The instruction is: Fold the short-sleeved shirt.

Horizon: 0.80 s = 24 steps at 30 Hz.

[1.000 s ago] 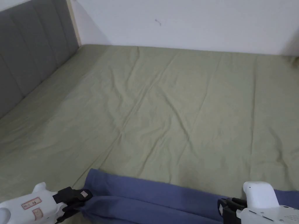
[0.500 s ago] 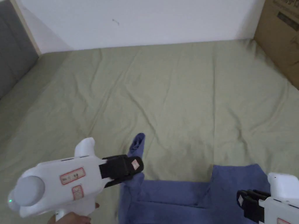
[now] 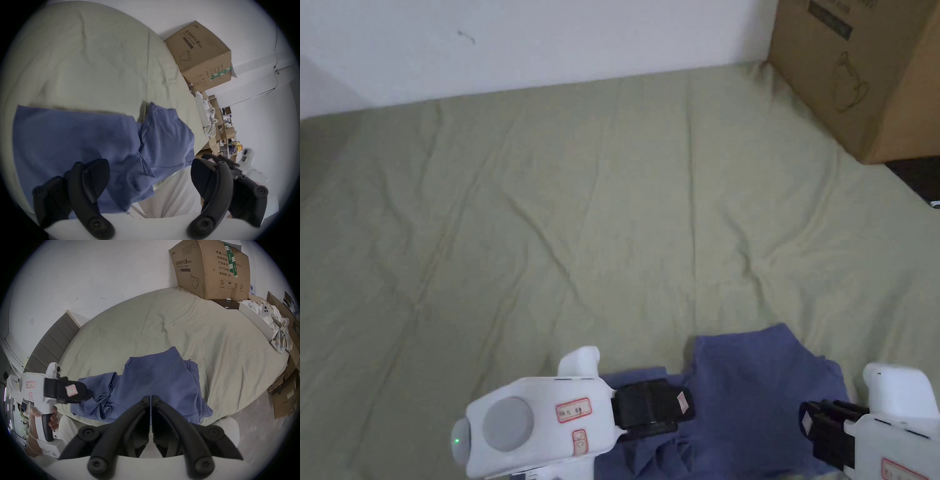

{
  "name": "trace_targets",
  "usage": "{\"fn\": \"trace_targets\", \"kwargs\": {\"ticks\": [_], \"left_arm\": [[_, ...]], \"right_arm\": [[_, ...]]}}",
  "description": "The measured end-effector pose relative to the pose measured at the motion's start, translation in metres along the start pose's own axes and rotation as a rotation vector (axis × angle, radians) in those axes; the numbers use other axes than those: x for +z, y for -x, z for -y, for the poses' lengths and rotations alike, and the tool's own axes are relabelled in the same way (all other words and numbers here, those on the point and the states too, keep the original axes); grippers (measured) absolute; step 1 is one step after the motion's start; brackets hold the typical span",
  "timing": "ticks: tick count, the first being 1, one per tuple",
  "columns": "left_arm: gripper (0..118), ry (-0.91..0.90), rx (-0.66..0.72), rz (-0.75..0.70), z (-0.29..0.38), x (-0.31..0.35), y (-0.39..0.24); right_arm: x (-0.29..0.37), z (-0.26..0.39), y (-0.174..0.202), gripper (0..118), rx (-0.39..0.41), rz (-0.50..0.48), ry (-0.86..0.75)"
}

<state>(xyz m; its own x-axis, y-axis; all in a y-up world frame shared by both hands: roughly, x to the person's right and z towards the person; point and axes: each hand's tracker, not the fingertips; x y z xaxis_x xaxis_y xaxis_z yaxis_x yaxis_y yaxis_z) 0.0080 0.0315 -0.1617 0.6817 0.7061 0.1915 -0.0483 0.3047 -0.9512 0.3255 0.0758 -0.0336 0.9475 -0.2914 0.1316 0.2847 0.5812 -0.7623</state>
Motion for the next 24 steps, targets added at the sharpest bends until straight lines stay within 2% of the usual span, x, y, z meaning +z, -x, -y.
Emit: {"fn": "trace_targets", "kwargs": {"ticks": [1,2,3,4,5,7,11,14,16,19,24], "left_arm": [[85,-0.048,0.018,0.011,-0.002,0.011,0.001],[58,-0.103,0.024,-0.001,-0.003,0.022,0.004],[16,-0.152,0.012,-0.026,-0.004,0.033,0.006],[4,-0.176,0.008,-0.073,-0.005,0.037,0.008],[4,-0.191,0.005,-0.149,-0.004,0.038,0.013],[5,-0.149,0.008,-0.199,-0.003,0.036,0.018],[5,-0.006,0.018,-0.114,0.013,0.01,0.022],[4,0.134,-0.036,-0.136,0.028,-0.025,0.016],[4,0.165,-0.059,-0.166,0.039,-0.036,0.008],[4,0.133,-0.045,-0.123,0.04,-0.026,0.002],[5,0.072,-0.023,0.068,0.028,0.012,0.011]], "right_arm": [[-0.002,0.001,0.0,2,0.0,-0.003,0.002],[-0.003,0.001,0.0,2,0.002,-0.007,0.005],[-0.004,0.001,0.001,2,0.004,-0.01,0.004],[-0.005,0.001,0.001,2,0.006,-0.016,0.004],[-0.007,0.002,0.002,2,0.009,-0.026,0.005],[-0.008,0.003,0.004,2,0.016,-0.04,0.006],[-0.007,0.004,0.018,2,0.039,-0.057,0.006],[-0.007,0.005,0.019,2,0.044,-0.065,0.009],[-0.004,0.006,0.02,2,0.044,-0.069,0.012],[0.002,0.006,0.027,2,0.048,-0.06,0.009],[0.002,0.003,0.04,2,0.05,-0.043,0.021]]}}
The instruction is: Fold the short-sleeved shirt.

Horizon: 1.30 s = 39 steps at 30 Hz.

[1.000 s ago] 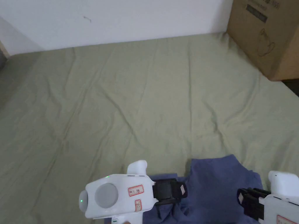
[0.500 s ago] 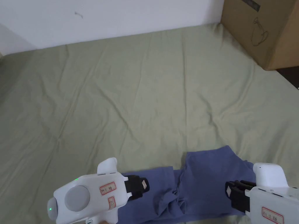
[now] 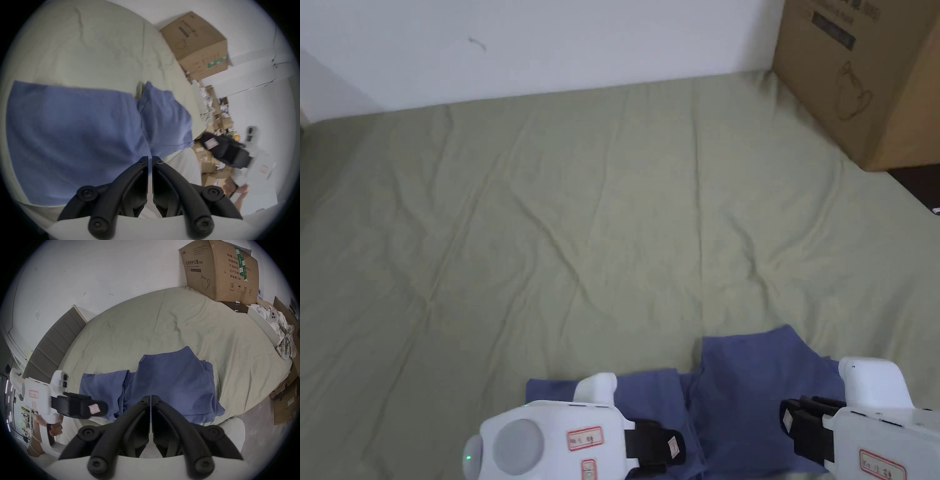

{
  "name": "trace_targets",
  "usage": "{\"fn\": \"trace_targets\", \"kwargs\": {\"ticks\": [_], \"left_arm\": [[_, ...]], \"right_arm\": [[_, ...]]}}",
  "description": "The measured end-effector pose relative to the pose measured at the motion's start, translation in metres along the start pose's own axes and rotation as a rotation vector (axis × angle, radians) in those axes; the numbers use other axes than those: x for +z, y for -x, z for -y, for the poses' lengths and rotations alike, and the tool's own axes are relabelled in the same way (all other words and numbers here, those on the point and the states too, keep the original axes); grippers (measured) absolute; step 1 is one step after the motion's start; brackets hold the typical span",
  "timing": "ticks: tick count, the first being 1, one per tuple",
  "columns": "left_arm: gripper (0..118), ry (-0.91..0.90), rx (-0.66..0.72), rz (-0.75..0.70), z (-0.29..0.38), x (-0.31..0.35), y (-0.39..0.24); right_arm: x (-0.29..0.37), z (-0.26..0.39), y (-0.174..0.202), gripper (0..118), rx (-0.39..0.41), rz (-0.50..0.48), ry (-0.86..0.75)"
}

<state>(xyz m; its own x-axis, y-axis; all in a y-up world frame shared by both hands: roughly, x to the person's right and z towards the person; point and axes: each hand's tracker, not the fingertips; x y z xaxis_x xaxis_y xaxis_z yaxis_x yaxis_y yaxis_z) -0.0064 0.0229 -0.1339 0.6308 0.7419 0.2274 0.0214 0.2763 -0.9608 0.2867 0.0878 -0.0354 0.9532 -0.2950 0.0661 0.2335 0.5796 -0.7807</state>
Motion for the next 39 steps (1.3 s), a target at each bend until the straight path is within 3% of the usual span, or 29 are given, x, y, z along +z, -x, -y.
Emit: {"fn": "trace_targets", "kwargs": {"ticks": [1,2,3,4,5,6,10,15,17,19,20,21,22,23,26,29,32,35,39], "left_arm": [[6,-0.034,0.028,0.023,-0.001,0.012,0.007],[17,-0.063,0.06,0.04,-0.003,0.027,0.015],[58,-0.099,0.091,0.043,-0.003,0.044,0.026],[91,-0.123,0.107,0.038,-0.003,0.056,0.035],[109,-0.146,0.119,0.016,-0.002,0.07,0.046],[115,-0.189,0.137,-0.004,0.0,0.086,0.058],[114,-0.291,0.248,0.008,0.006,0.118,0.105],[113,-0.195,0.362,0.076,0.012,0.094,0.161],[112,-0.246,0.363,0.17,0.015,0.088,0.164],[87,-0.244,0.369,0.287,0.015,0.078,0.163],[63,-0.212,0.42,0.323,0.013,0.068,0.164],[21,-0.178,0.455,0.288,0.011,0.054,0.164],[18,-0.152,0.435,0.214,0.011,0.042,0.164],[18,-0.113,0.395,0.115,0.013,0.026,0.163],[18,-0.163,0.447,0.233,0.011,0.041,0.161],[18,-0.141,0.372,0.139,0.013,0.056,0.159],[18,-0.153,0.366,0.163,0.012,0.073,0.157],[18,-0.177,0.298,0.092,0.008,0.1,0.159],[18,-0.243,0.307,-0.003,0.009,0.156,0.179]], "right_arm": [[-0.001,-0.001,-0.001,2,0.004,-0.003,0.0],[-0.001,-0.002,0.002,2,0.013,-0.005,0.003],[-0.002,-0.002,0.007,2,0.031,-0.005,0.007],[-0.003,-0.003,0.011,2,0.045,-0.005,0.008],[-0.004,-0.004,0.013,2,0.058,-0.005,0.011],[-0.006,-0.004,0.017,2,0.066,-0.007,0.016],[-0.018,-0.007,0.028,2,0.091,-0.024,0.038],[-0.029,-0.009,0.049,2,0.144,-0.048,0.064],[-0.03,-0.01,0.058,2,0.168,-0.05,0.07],[-0.032,-0.011,0.063,2,0.182,-0.047,0.07],[-0.033,-0.012,0.065,2,0.186,-0.048,0.069],[-0.033,-0.013,0.07,2,0.187,-0.05,0.07],[-0.033,-0.013,0.071,2,0.187,-0.052,0.072],[-0.035,-0.013,0.073,2,0.187,-0.054,0.075],[-0.033,-0.014,0.077,2,0.195,-0.049,0.075],[-0.035,-0.015,0.077,2,0.187,-0.054,0.081],[-0.035,-0.015,0.079,2,0.185,-0.044,0.083],[-0.036,-0.016,0.078,2,0.184,-0.046,0.085],[-0.037,-0.017,0.076,2,0.185,-0.052,0.08]]}}
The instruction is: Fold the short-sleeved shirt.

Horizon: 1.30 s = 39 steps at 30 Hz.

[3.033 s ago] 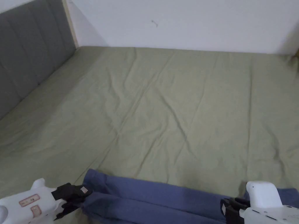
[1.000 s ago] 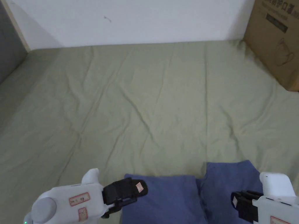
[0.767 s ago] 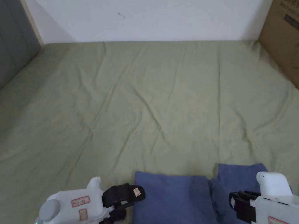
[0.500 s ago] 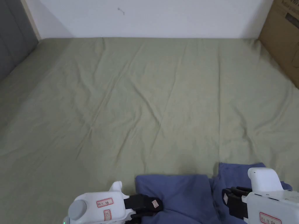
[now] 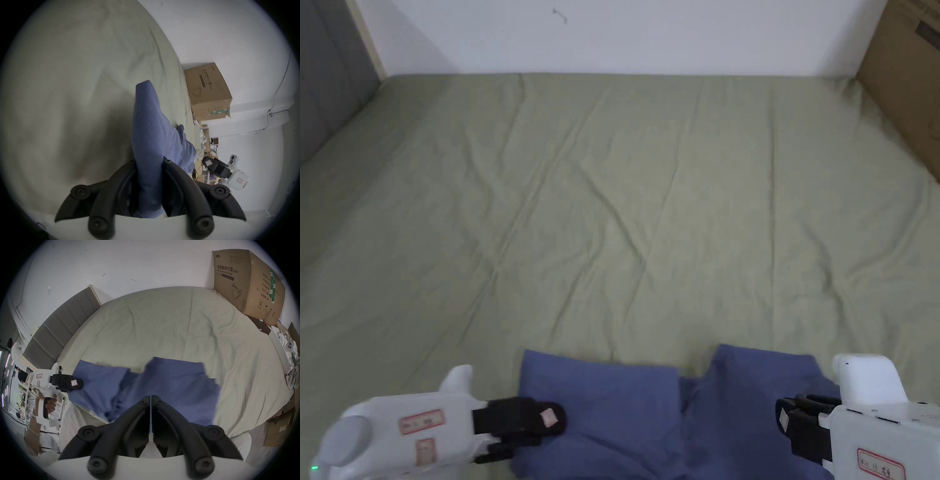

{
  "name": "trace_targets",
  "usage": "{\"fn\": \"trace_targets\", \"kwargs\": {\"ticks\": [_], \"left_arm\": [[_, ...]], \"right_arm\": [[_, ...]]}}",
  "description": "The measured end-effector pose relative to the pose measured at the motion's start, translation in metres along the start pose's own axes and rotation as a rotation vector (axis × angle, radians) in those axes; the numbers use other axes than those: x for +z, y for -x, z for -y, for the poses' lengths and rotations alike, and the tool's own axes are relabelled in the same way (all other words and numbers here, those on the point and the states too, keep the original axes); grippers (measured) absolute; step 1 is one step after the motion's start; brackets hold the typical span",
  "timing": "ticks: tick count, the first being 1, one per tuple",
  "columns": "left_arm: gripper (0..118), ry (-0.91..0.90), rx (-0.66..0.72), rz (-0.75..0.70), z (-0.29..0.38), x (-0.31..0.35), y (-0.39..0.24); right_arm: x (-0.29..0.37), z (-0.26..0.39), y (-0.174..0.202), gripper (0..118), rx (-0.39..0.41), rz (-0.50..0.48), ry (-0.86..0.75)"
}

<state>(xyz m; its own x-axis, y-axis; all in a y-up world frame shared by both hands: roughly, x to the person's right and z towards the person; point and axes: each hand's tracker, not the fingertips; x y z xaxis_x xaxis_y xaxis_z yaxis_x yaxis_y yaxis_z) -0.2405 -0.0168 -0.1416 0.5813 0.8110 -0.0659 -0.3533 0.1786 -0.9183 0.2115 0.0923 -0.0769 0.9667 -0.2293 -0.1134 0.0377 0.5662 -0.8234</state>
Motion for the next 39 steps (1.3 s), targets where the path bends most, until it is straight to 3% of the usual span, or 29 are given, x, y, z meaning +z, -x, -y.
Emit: {"fn": "trace_targets", "kwargs": {"ticks": [6,11,15,19,26,27,29,30,31,34,35,36,38,39], "left_arm": [[18,-0.109,0.031,-0.2,-0.012,0.064,0.001],[18,-0.121,-0.087,-0.237,-0.001,0.056,-0.073],[18,-0.12,-0.116,-0.209,0.01,0.021,-0.145],[18,-0.026,-0.243,-0.192,0.025,-0.039,-0.199],[21,0.191,-0.323,-0.213,0.049,-0.155,-0.217],[41,0.237,-0.341,-0.211,0.052,-0.168,-0.217],[93,0.293,-0.324,-0.17,0.06,-0.182,-0.214],[109,0.293,-0.3,-0.163,0.063,-0.183,-0.214],[109,0.276,-0.284,-0.14,0.063,-0.181,-0.215],[105,0.232,-0.278,-0.122,0.056,-0.166,-0.214],[97,0.205,-0.28,-0.152,0.053,-0.16,-0.213],[75,0.167,-0.283,-0.173,0.048,-0.149,-0.213],[21,0.1,-0.3,-0.218,0.045,-0.136,-0.205],[8,0.077,-0.297,-0.245,0.045,-0.133,-0.2]], "right_arm": [[-0.002,0.006,-0.009,2,-0.024,-0.019,0.001],[0.0,0.013,-0.023,2,-0.062,-0.029,-0.005],[0.006,0.018,-0.046,2,-0.094,-0.025,-0.023],[0.018,0.023,-0.066,2,-0.143,-0.012,-0.044],[0.028,0.042,-0.109,2,-0.248,0.035,-0.059],[0.029,0.045,-0.113,2,-0.257,0.043,-0.056],[0.029,0.049,-0.119,2,-0.271,0.053,-0.049],[0.029,0.051,-0.12,2,-0.277,0.057,-0.045],[0.029,0.053,-0.122,2,-0.28,0.059,-0.041],[0.027,0.055,-0.124,2,-0.288,0.062,-0.034],[0.026,0.056,-0.125,2,-0.29,0.06,-0.031],[0.025,0.056,-0.125,2,-0.292,0.057,-0.028],[0.022,0.056,-0.125,2,-0.292,0.05,-0.029],[0.02,0.056,-0.125,2,-0.291,0.044,-0.029]]}}
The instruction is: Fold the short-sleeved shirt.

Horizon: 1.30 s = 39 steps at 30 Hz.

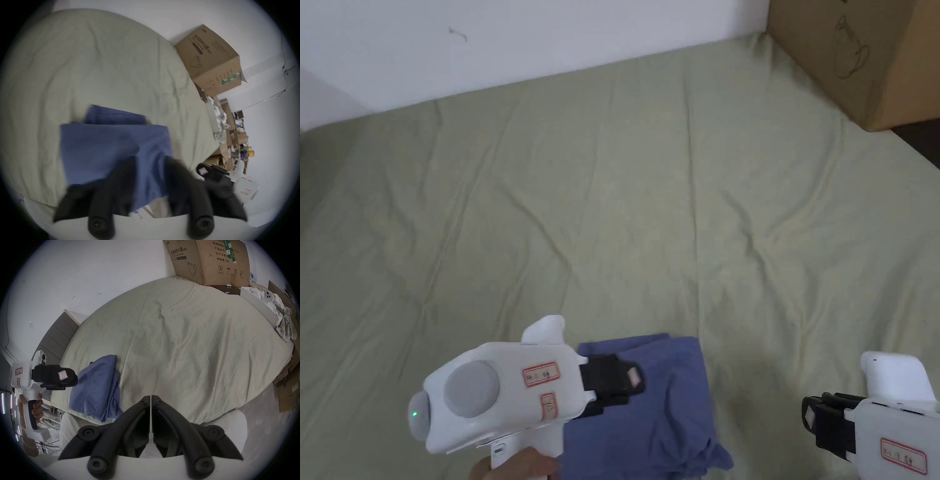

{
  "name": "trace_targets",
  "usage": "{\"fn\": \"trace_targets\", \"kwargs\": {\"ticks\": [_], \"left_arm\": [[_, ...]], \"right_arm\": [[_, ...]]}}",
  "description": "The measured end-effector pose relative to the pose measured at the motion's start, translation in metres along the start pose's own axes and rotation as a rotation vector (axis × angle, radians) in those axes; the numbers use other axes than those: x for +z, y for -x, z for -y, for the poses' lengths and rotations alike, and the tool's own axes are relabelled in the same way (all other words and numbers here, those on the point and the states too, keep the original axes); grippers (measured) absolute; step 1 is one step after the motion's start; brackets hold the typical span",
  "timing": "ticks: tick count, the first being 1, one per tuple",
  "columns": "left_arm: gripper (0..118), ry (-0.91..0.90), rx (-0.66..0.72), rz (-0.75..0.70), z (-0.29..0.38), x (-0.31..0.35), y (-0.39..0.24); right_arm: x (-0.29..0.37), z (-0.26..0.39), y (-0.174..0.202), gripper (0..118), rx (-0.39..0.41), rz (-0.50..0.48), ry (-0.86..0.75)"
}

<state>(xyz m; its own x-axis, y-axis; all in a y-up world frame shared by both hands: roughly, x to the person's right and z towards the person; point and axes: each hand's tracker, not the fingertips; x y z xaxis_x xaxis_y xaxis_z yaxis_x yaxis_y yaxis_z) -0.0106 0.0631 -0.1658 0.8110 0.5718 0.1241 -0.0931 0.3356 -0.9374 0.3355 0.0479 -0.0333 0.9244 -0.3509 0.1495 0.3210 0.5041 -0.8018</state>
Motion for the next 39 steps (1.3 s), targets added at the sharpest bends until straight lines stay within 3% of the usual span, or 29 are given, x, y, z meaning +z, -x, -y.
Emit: {"fn": "trace_targets", "kwargs": {"ticks": [2,8,13,20,22,29,39], "left_arm": [[8,0.007,-0.002,-0.069,0.002,-0.004,0.008],[7,0.147,-0.002,0.065,0.025,-0.048,-0.004],[6,0.181,-0.087,0.045,0.036,-0.072,-0.037],[6,0.196,-0.083,0.082,0.034,-0.074,-0.045],[6,0.205,-0.146,0.077,0.038,-0.072,-0.05],[6,0.137,-0.041,0.278,0.034,-0.029,-0.018],[7,-0.049,0.19,0.192,0.025,0.059,0.113]], "right_arm": [[-0.002,0.0,0.002,2,0.004,-0.009,0.003],[-0.005,0.002,0.006,2,0.02,-0.015,0.014],[0.001,0.003,0.001,2,0.009,0.002,0.014],[0.002,0.003,-0.004,2,0.002,0.031,0.015],[0.002,0.002,0.0,2,0.008,0.032,0.021],[-0.004,-0.01,0.031,2,0.1,0.006,0.032],[-0.055,-0.028,0.129,2,0.355,-0.101,0.09]]}}
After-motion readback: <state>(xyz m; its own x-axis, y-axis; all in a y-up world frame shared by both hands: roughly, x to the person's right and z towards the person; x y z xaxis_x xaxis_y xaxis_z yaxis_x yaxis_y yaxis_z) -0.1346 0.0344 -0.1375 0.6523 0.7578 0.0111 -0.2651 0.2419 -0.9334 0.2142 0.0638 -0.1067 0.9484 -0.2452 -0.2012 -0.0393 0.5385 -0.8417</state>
